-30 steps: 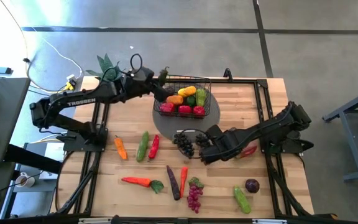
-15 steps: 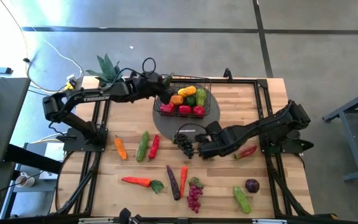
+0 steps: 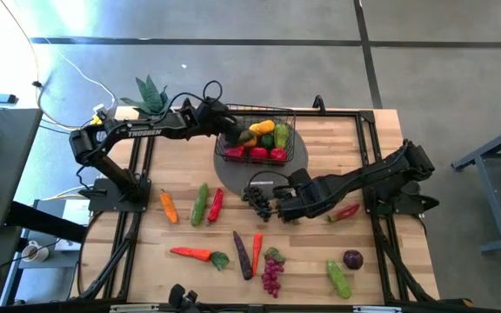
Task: Build produce basket
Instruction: Put the green chilli pepper into the wire basket, then put the purple plum into the wire basket
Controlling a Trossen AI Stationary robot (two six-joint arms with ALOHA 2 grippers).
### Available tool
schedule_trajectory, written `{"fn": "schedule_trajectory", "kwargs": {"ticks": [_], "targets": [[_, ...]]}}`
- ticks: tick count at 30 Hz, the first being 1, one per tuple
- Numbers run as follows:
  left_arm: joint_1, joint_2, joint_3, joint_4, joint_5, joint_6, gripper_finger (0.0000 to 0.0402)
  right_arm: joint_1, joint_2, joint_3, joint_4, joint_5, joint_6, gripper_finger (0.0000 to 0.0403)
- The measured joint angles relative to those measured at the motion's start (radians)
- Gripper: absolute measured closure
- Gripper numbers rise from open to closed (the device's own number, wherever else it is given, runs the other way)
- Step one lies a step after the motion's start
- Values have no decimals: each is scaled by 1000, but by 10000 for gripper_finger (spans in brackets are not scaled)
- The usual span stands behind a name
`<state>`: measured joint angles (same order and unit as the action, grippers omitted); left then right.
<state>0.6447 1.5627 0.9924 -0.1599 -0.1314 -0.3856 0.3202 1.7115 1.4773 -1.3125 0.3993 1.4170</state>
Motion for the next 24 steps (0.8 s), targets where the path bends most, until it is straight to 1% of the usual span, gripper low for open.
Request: {"fn": "schedule_trajectory", "kwargs": {"ticks": [5, 7, 11, 15, 19, 24], "targets": [[11, -7, 0, 0, 5, -4, 161, 0, 0, 0, -38, -2, 14, 121], [19, -11, 6, -2, 33, -4, 153, 0, 0, 0, -74, -3, 24, 121], [25, -11, 43, -8, 92, 32, 153, 3, 0, 0, -140, -2, 41, 121], [18, -11, 86, -24, 118, 62, 157, 19, 0, 0, -197, -2, 42, 121], [2, -13, 140, -78, 125, 123, 158, 42, 0, 0, -262, -2, 41, 121], [-28, -13, 197, -161, 124, 179, 158, 66, -27, -22, -258, -1, 19, 121]]}}
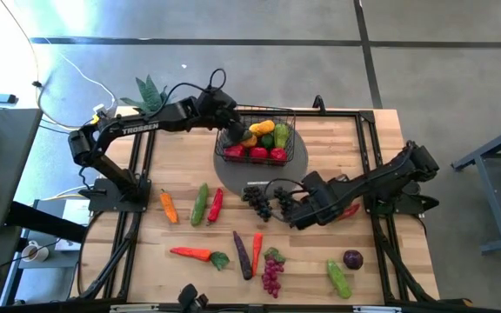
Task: Build produce basket
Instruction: Put the purple plum into the wire basket
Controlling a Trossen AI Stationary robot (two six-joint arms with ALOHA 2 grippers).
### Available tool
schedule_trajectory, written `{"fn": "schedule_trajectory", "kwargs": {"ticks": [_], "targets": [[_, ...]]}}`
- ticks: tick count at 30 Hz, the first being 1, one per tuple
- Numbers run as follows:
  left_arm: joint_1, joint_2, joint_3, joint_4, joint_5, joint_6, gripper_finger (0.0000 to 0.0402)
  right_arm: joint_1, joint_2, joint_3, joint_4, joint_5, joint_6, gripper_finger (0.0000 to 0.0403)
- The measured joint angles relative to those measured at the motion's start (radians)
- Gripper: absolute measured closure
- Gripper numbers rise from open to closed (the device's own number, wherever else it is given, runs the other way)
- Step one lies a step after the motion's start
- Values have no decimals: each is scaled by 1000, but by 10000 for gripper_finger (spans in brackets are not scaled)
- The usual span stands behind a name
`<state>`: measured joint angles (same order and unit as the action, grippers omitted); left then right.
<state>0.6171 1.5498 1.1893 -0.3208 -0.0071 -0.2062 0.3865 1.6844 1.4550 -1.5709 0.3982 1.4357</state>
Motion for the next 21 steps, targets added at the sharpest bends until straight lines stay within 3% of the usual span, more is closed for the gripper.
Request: {"fn": "schedule_trajectory", "kwargs": {"ticks": [9, 21], "targets": [[-75, -11, 16, -33, -2, 18, 158, 50, -173, -173, 2, -55, 98, 121], [-166, -15, 16, -35, -4, 0, 158, 182, -399, -339, 138, -262, 272, 121]]}}
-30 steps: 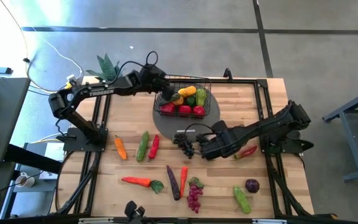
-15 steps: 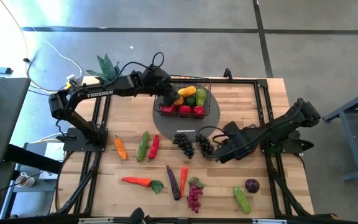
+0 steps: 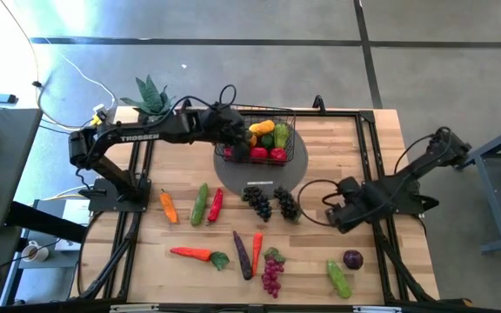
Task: Build produce basket
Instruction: Put the purple plum into the wire basket
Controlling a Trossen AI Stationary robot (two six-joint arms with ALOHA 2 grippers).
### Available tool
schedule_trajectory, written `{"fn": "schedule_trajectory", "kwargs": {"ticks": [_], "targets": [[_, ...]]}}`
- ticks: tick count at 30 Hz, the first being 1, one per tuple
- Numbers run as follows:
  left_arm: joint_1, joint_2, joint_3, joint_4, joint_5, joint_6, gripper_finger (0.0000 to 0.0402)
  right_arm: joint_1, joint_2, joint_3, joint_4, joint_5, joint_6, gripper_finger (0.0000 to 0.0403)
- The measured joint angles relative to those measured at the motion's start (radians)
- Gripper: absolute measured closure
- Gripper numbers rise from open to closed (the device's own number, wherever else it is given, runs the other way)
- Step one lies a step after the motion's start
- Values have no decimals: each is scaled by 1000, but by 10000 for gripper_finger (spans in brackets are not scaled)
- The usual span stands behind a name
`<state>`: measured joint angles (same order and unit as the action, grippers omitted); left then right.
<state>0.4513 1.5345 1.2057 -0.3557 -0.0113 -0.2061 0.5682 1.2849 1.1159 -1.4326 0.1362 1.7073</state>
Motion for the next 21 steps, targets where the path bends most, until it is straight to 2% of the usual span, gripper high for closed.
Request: {"fn": "schedule_trajectory", "kwargs": {"ticks": [7, 12, 17, 21], "targets": [[-45, 0, 0, 0, -25, -22, 158, 87, -4, -34, 21, -102, 66, 121], [-72, 0, 0, 0, -30, -26, 158, 158, -4, -80, 137, -183, 68, 121], [-98, 0, 0, 0, -30, -27, 158, 233, -4, -132, 296, -203, 77, 121], [-116, 0, 0, 0, -42, -27, 158, 280, -2, -163, 351, -206, 125, 121]]}}
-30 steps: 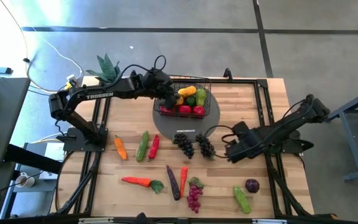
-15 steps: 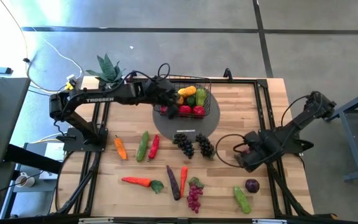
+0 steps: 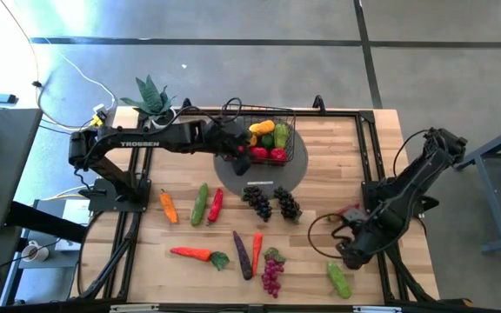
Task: Build produce basket
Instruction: Put the purple plum into the wire basket
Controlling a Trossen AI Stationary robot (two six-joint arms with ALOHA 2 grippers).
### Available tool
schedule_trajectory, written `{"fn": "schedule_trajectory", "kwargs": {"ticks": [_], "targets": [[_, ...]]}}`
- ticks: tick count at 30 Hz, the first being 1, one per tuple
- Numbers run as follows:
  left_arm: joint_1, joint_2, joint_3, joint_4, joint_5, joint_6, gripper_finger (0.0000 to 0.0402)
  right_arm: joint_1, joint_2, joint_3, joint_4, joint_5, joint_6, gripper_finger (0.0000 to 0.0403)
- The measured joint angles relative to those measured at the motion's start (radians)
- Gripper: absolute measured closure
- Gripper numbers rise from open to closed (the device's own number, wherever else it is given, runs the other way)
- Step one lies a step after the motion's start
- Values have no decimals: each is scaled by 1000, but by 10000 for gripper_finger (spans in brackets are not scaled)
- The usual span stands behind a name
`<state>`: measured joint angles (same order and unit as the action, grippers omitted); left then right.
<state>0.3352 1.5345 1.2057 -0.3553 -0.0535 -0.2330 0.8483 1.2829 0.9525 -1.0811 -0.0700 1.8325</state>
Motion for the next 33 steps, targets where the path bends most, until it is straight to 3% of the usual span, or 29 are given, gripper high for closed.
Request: {"fn": "schedule_trajectory", "kwargs": {"ticks": [11, 33], "targets": [[-37, 0, 0, 0, -44, -11, 158, 63, 67, -4, 87, -25, 54, 121], [-43, 0, 0, 0, -47, -45, 158, 62, 320, -1, 177, -137, 64, 121]]}}
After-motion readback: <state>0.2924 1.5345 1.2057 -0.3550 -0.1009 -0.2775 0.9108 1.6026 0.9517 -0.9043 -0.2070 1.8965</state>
